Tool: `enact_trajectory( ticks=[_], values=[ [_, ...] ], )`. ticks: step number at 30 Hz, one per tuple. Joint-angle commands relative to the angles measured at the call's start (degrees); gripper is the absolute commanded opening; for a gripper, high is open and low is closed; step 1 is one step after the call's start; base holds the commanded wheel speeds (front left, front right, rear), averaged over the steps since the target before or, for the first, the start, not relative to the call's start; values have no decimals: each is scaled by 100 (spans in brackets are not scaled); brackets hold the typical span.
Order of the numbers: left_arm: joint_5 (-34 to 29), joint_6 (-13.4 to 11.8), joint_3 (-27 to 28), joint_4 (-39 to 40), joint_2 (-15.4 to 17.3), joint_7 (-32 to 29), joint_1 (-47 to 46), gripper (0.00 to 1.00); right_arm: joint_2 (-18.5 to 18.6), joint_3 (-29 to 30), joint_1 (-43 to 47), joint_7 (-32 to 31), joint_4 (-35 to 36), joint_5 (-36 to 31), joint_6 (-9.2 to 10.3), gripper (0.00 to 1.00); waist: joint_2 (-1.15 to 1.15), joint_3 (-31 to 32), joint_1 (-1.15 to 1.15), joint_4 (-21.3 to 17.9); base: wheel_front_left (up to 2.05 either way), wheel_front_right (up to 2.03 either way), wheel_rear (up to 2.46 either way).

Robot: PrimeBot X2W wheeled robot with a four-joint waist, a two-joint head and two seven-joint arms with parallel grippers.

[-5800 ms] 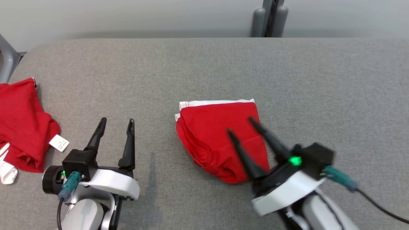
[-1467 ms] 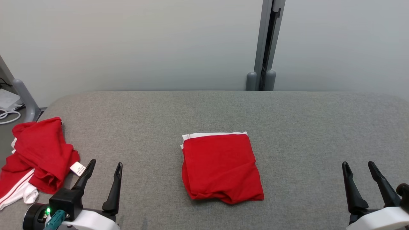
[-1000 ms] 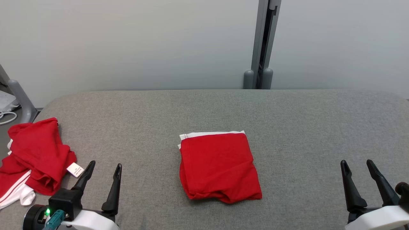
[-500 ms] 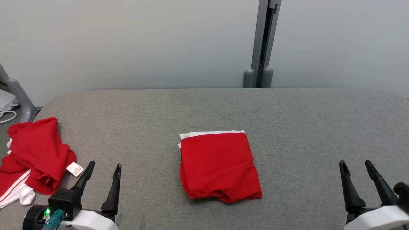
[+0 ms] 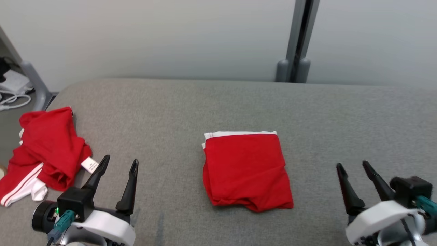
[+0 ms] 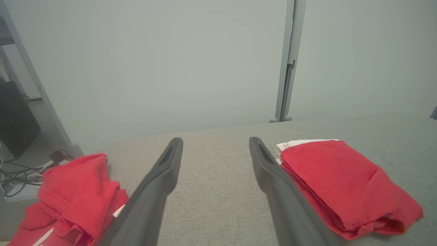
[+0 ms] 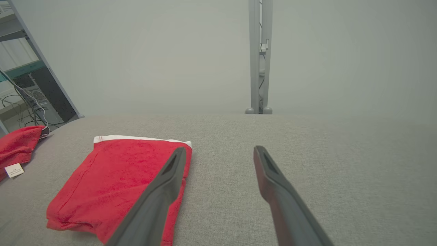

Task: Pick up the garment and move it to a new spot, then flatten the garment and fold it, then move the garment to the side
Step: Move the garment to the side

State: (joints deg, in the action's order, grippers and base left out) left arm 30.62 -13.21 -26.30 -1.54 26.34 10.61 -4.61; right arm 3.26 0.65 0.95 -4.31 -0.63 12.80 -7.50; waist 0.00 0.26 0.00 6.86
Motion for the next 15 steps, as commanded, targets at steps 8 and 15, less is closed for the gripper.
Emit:
enact_trajectory(
  ticks=[8, 15],
  values=[
    [-102, 168, -70, -151, -245, 185, -624, 100, 301, -890, -938, -172, -1136, 207, 2, 100, 0, -970, 0, 565, 0, 0, 0],
    [-136, 268, -82, -305, -383, 298, -883, 100, 405, -1344, -1427, -102, -1894, 342, 2, 100, 0, -1288, 0, 679, 0, 0, 0]
  ],
)
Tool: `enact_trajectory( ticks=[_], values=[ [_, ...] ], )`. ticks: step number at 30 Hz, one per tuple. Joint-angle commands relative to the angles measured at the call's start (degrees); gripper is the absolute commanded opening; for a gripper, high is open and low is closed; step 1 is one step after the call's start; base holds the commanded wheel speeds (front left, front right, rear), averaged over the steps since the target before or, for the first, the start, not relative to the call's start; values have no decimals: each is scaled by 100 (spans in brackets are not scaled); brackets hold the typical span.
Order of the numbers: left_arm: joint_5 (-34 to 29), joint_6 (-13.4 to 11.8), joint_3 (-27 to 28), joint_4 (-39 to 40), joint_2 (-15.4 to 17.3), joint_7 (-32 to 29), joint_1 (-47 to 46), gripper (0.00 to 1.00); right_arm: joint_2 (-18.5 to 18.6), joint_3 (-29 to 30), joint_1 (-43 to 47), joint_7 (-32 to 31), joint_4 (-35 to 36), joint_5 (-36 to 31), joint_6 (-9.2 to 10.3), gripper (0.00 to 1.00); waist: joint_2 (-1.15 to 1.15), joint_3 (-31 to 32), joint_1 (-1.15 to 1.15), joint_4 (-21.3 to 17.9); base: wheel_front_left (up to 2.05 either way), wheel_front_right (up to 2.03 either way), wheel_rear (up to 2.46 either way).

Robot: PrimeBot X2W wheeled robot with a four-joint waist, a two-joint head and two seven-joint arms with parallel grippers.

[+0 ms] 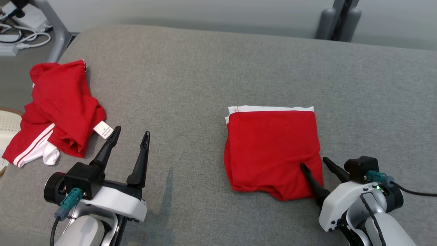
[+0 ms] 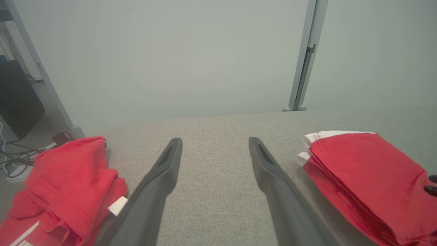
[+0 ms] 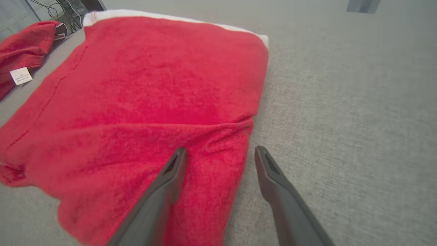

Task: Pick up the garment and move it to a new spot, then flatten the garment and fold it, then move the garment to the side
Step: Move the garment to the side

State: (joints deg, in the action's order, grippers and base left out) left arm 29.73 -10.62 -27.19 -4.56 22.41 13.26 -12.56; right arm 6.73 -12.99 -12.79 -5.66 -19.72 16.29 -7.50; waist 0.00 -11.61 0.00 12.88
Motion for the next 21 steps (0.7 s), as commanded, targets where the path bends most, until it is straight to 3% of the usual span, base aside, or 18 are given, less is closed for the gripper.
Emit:
enact_trajectory(
  ticks=[1, 8, 9, 11, 21],
  values=[
    [-56, 23, 9, -36, -11, 43, -121, 100, 67, -5, -112, 40, -103, -2, 2, 100, 0, -132, 0, 88, 0, 0, 0],
    [-84, 74, 39, -155, -107, 111, -236, 100, 6, -213, -361, 19, -702, 143, 2, 100, 0, -242, 0, 52, 0, 0, 0],
    [-87, 79, 40, -170, -119, 119, -240, 100, 3, -252, -390, 10, -742, 182, 2, 52, 0, -244, 0, 40, 0, 0, 0],
    [-70, 84, 47, -195, -135, 133, -242, 100, 10, -349, -428, -25, -788, 258, 2, 0, 0, -238, 0, 8, 0, 0, 0],
    [-100, 49, 84, -176, -100, 148, -93, 100, 357, -633, -454, -143, -304, 156, 3, 0, 0, -112, 0, -539, 0, 0, 0]
  ],
)
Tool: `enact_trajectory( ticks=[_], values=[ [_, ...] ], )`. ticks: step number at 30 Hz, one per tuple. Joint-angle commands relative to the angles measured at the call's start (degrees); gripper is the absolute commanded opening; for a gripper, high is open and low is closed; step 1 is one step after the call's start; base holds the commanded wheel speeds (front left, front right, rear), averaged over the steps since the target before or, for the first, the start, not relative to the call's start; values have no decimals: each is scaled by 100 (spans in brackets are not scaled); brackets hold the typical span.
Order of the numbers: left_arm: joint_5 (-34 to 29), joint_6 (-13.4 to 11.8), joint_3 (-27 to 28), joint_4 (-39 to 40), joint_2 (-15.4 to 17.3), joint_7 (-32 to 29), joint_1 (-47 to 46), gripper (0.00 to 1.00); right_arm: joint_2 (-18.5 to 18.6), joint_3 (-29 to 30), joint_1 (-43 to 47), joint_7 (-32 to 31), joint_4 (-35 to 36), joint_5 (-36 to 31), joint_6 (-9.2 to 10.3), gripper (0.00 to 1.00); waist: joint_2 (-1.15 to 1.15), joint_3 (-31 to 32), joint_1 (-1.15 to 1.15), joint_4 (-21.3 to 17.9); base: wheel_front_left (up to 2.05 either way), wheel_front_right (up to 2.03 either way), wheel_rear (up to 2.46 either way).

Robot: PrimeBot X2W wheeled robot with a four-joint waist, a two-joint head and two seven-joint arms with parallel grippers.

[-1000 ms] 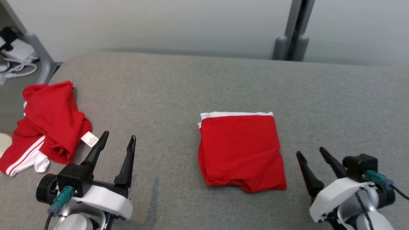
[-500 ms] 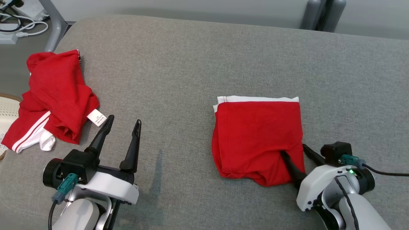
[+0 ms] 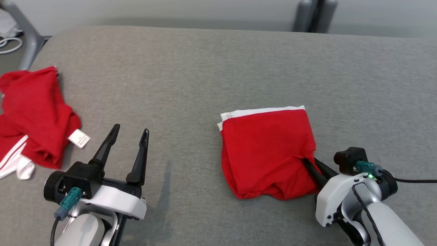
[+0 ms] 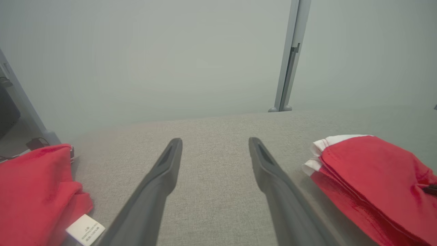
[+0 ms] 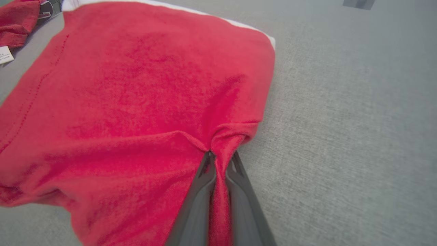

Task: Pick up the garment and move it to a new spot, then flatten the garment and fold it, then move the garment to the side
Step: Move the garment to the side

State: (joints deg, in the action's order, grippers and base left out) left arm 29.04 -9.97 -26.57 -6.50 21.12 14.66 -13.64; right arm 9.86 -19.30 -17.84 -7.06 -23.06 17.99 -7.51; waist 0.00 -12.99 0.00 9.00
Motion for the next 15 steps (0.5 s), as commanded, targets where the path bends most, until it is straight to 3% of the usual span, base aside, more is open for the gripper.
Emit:
enact_trajectory(
  ticks=[1, 10, 15],
  values=[
    [-30, -24, 34, 53, 48, 9, 24, 100, 103, -35, 65, -44, 123, -56, 4, 0, 0, 19, 0, -248, 0, 0, 0],
    [-115, -88, 50, 491, 246, -125, -83, 100, 673, -274, -60, -257, 874, -266, 4, 0, 0, -304, 0, -1397, 0, 0, 0],
    [-192, -70, 7, 684, 364, -299, -245, 100, 1088, -215, -431, -156, 839, -32, 5, 0, 0, -591, 0, -2011, 0, 0, 0]
  ],
)
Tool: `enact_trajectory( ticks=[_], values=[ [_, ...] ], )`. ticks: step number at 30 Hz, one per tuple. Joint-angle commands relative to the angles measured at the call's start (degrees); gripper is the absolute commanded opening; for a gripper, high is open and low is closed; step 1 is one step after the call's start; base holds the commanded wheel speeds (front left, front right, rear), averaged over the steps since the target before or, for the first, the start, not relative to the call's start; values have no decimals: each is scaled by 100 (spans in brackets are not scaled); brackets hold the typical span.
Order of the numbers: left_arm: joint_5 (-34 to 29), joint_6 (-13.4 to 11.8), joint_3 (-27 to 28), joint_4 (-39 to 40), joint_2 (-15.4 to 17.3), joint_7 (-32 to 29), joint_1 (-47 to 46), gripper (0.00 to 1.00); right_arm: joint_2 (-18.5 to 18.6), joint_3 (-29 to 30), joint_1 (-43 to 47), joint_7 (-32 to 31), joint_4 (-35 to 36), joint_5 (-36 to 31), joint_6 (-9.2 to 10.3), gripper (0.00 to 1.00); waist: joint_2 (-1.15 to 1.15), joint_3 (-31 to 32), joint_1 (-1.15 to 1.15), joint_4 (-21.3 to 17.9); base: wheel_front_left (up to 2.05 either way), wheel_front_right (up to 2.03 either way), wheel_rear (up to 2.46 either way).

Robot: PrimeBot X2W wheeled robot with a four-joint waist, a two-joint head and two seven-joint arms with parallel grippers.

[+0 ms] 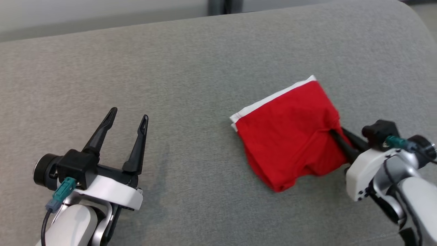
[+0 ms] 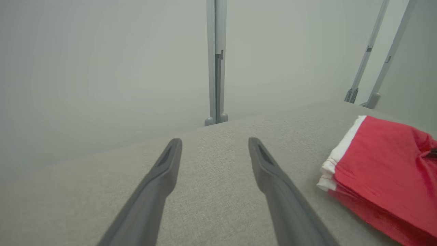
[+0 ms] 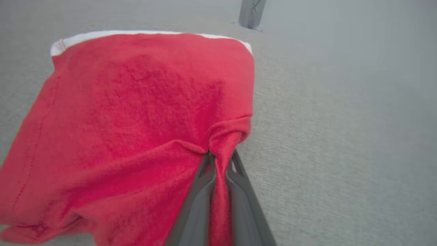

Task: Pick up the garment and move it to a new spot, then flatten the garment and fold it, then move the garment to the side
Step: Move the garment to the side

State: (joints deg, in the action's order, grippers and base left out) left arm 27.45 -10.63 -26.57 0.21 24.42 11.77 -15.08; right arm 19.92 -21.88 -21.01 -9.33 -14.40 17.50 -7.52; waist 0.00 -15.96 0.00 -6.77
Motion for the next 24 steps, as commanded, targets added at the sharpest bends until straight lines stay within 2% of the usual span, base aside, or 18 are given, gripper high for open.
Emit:
enact_trajectory(
  ticks=[1, 3, 8, 13, 14, 19, 22, 23, 24],
  values=[
    [-35, 24, -7, 35, 53, -55, -142, 100, 162, 49, -214, 126, -84, 56, 5, 0, 0, -352, 0, -533, 0, 0, 0],
    [-56, 37, -22, 64, 72, -88, -191, 100, 223, 51, -310, 169, -161, 174, 5, 0, 0, -414, 0, -620, 0, 0, 0],
    [-177, 117, -137, 178, 130, -229, -453, 100, 725, 141, -928, 440, -704, 462, 5, 0, 0, -737, 0, -919, 0, 0, 0],
    [-296, 204, -241, 272, 171, -347, -768, 100, 1159, 87, -1549, 725, -1285, 641, 5, 0, 0, -1076, 0, -1021, 0, 0, 0],
    [-349, 250, -271, 296, 183, -389, -891, 100, 1353, 81, -1773, 839, -1560, 582, 5, 0, 0, -1202, 0, -1013, 0, 0, 0],
    [-428, 294, -322, 361, 216, -445, -1079, 100, 1507, 262, -2301, 1222, -2302, 569, 5, 0, 0, -1401, 0, -1001, 0, 0, 0],
    [-437, 302, -332, 380, 250, -451, -1135, 100, 1383, 355, -2502, 1494, -2752, 627, 5, 0, 0, -1461, 0, -989, 0, 0, 0],
    [-437, 306, -335, 373, 259, -454, -1151, 100, 1389, 410, -2594, 1633, -2897, 583, 5, 13, 0, -1476, 0, -978, 0, 0, 0],
    [-438, 314, -342, 369, 260, -455, -1161, 100, 1348, 481, -2673, 1726, -3066, 599, 5, 45, 0, -1487, 0, -966, 0, 0, 0]
  ],
)
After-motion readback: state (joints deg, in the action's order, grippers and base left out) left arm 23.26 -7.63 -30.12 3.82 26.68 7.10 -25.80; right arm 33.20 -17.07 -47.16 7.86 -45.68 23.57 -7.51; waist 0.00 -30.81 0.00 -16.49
